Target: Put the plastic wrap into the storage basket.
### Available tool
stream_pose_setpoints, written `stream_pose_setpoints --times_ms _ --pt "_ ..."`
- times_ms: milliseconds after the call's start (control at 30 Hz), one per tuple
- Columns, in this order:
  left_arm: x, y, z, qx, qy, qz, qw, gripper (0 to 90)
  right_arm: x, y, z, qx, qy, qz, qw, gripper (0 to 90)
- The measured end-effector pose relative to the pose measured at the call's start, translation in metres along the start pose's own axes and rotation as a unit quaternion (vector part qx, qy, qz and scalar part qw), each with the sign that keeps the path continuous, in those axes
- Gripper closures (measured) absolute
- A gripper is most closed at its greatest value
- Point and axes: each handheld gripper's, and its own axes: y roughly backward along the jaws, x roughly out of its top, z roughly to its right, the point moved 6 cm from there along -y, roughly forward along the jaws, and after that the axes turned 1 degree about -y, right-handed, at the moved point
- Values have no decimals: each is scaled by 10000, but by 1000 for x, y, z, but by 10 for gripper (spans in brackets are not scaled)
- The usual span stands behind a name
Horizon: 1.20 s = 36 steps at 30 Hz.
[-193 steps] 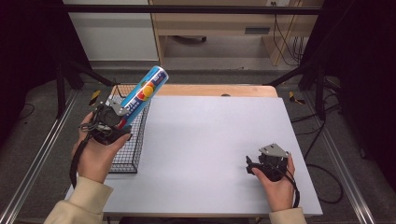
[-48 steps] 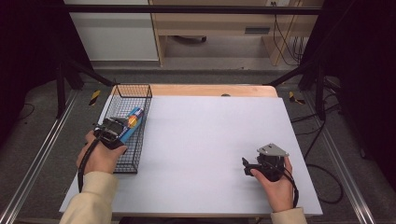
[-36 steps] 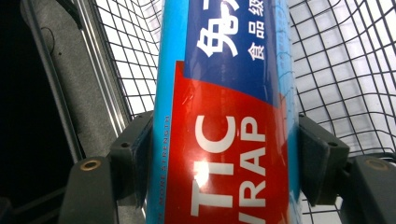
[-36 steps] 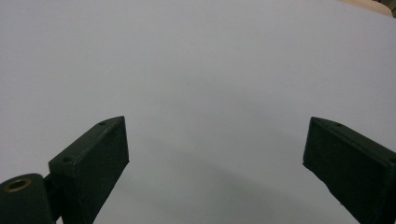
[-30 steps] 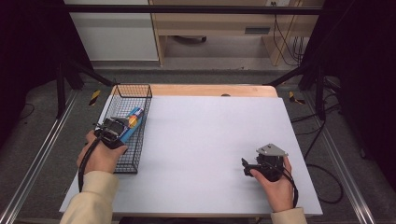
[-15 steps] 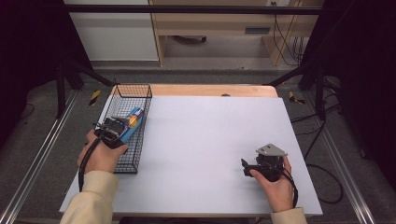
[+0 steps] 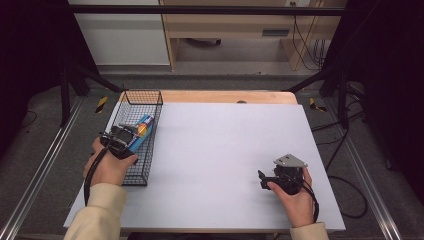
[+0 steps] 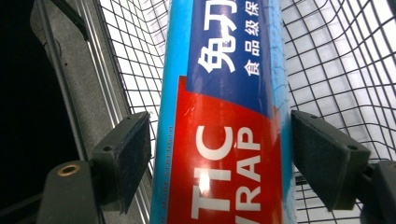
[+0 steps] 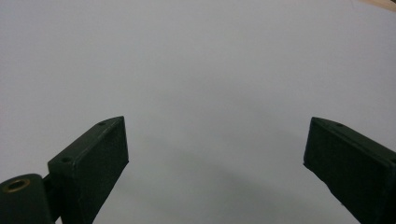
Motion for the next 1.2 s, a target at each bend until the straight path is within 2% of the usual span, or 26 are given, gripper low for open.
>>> stream_pose_setpoints --times_ms 367,567,700,733,767,800,833,867,967,1000,1033,1067,1133,1167,1200 --pt "0 7 2 -16 23 172 9998 201 0 1 0 -30 -10 2 10000 68" --pt "4 26 4 59 -12 542 9985 133 0 3 2 -28 -18 27 10000 67" --pt "7 44 6 41 -31 963 9953 85 1 4 3 -80 -6 59 10000 65" --pt "9 52 10 -64 -42 1174 9931 78 1 5 3 -76 -16 75 9999 62" --pt "9 52 10 -64 -42 1174 9931 73 1 5 3 -90 -12 93 9999 61" --pt "12 61 16 -239 -95 1479 9887 65 1 7 4 -111 2 118 9999 60" --pt "12 61 16 -239 -95 1479 9887 58 2 8 4 -116 18 134 9998 57" --pt "12 64 18 -293 -128 1573 9870 58 2 8 4 -116 18 134 9998 57" --pt "16 77 31 -490 -347 1967 9786 49 2 12 6 -142 23 228 9996 51" --pt "18 83 38 -577 -563 2097 9744 48 3 15 6 -160 -11 287 9995 48" --pt "18 83 38 -577 -563 2097 9744 48 3 15 6 -160 -11 287 9995 48" --pt "20 87 43 -614 -659 2225 9708 47 3 18 7 -179 27 330 9993 43" --pt "23 93 52 -762 -787 2364 9655 46 3 19 7 -184 27 358 9992 43" --pt "25 97 59 -866 -883 2494 9605 46 2 20 6 -187 58 366 9991 43" --pt "25 97 59 -866 -883 2494 9605 46 2 21 6 -169 52 381 9991 43"
